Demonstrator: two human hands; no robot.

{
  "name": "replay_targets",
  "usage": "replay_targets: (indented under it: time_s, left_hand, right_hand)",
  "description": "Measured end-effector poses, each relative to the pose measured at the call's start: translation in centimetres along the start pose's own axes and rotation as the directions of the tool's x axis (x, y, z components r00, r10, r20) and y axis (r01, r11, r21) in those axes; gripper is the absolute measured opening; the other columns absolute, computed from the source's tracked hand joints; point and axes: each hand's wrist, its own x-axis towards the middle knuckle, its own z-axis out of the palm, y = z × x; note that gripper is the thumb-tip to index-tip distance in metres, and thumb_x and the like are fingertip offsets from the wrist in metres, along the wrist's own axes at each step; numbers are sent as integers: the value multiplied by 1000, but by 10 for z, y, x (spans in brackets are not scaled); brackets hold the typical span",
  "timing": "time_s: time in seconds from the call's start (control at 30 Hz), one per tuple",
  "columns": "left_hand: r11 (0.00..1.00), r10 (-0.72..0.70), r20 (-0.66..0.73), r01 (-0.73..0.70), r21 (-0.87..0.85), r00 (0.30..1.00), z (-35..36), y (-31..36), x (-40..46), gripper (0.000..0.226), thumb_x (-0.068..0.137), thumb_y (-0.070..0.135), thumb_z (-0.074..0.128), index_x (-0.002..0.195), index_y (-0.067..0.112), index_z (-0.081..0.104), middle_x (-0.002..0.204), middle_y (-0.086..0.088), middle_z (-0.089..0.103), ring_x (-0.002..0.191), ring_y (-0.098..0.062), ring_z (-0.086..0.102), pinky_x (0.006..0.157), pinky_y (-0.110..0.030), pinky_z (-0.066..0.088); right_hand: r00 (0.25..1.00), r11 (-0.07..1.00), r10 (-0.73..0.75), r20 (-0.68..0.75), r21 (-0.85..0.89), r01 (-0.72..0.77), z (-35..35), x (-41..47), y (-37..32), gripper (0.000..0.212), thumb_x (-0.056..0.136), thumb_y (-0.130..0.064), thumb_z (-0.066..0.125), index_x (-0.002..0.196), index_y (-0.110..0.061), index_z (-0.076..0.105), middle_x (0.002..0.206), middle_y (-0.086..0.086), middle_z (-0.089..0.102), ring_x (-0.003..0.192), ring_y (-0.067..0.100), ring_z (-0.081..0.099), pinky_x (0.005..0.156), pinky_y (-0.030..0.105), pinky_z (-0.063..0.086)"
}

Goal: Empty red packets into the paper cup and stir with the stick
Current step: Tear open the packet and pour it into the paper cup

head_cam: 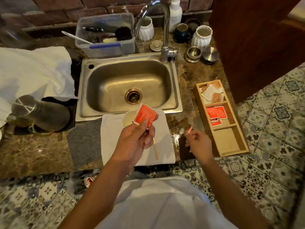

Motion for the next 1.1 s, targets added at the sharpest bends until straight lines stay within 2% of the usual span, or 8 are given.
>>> replay_targets:
  time_s: [0.13, 0.3, 0.43, 0.53, 0.7, 0.9, 1.0, 1.1]
  left_hand:
    - [1000, -12, -47, 13, 27, 999, 12, -8, 1, 34, 98, 24, 55, 123, 3, 64, 77, -11, 59, 54, -13, 46, 53, -25, 38]
    - [997, -34, -113, 42, 70, 993, 21, -16, -2, 25, 96, 24, 53, 110, 8, 67, 76, -11, 65, 52, -14, 45, 58, -27, 40]
    - [991, 3, -94, 9, 132, 996, 21, -14, -3, 20, 94, 21, 54, 111, 10, 55, 77, -12, 72, 45, -14, 50, 49, -24, 41]
    - [986, 0, -96, 16, 167, 995, 14, -11, -3, 21, 94, 20, 54, 113, 10, 52, 87, -17, 76, 46, -18, 59, 45, -23, 45]
    - [974, -12, -59, 25, 225, 998, 1, -6, -4, 25, 96, 23, 53, 116, 8, 53, 99, -25, 76, 54, -25, 67, 49, -28, 50]
    - [985, 0, -99, 16, 169, 995, -3, -4, 2, 31, 97, 28, 48, 114, 5, 62, 91, -21, 73, 61, -25, 61, 59, -34, 48]
    - [965, 20, -167, 25, 262, 986, -7, -5, 2, 23, 95, 33, 59, 98, 15, 73, 76, -10, 63, 64, -20, 52, 70, -37, 44]
    - [918, 29, -184, 47, 394, 983, -10, -4, 0, 25, 96, 41, 62, 87, 20, 73, 66, 0, 53, 65, -14, 48, 78, -38, 40]
  right_hand:
    - [999, 998, 35, -9, -50, -35, 6, 11, 15, 18, 97, -36, 64, 83, -26, 70, 72, -3, 74, 69, 14, 74, 73, 51, 63]
    - [997, 989, 67, -31, -131, -71, 5, 18, 33, 23, 96, -37, 65, 76, -26, 66, 69, -3, 73, 65, 18, 72, 68, 49, 63]
    - [997, 977, 64, -52, -200, -73, 3, 21, 39, 23, 94, -39, 64, 78, -24, 67, 72, -3, 71, 70, 20, 71, 69, 43, 62]
    - [997, 957, 37, -70, -285, -56, 3, 21, 37, 22, 95, -36, 63, 78, -22, 67, 71, -4, 68, 71, 21, 68, 64, 31, 54]
    - [994, 922, 19, -111, -383, -61, 5, 22, 36, 22, 95, -36, 61, 78, -26, 68, 75, -1, 70, 70, 21, 67, 64, 35, 59]
    - [992, 916, 30, -119, -394, -75, 1, 25, 42, 22, 95, -40, 64, 79, -24, 67, 73, -3, 70, 67, 18, 66, 59, 34, 58]
    - [993, 927, 14, -119, -371, -58, -1, 21, 33, 26, 96, -44, 62, 81, -22, 63, 72, -3, 67, 67, 19, 64, 56, 28, 48]
    - [990, 935, -42, -135, -355, -9, -2, 18, 23, 22, 98, -39, 57, 86, -21, 62, 74, -3, 67, 70, 21, 67, 57, 28, 48]
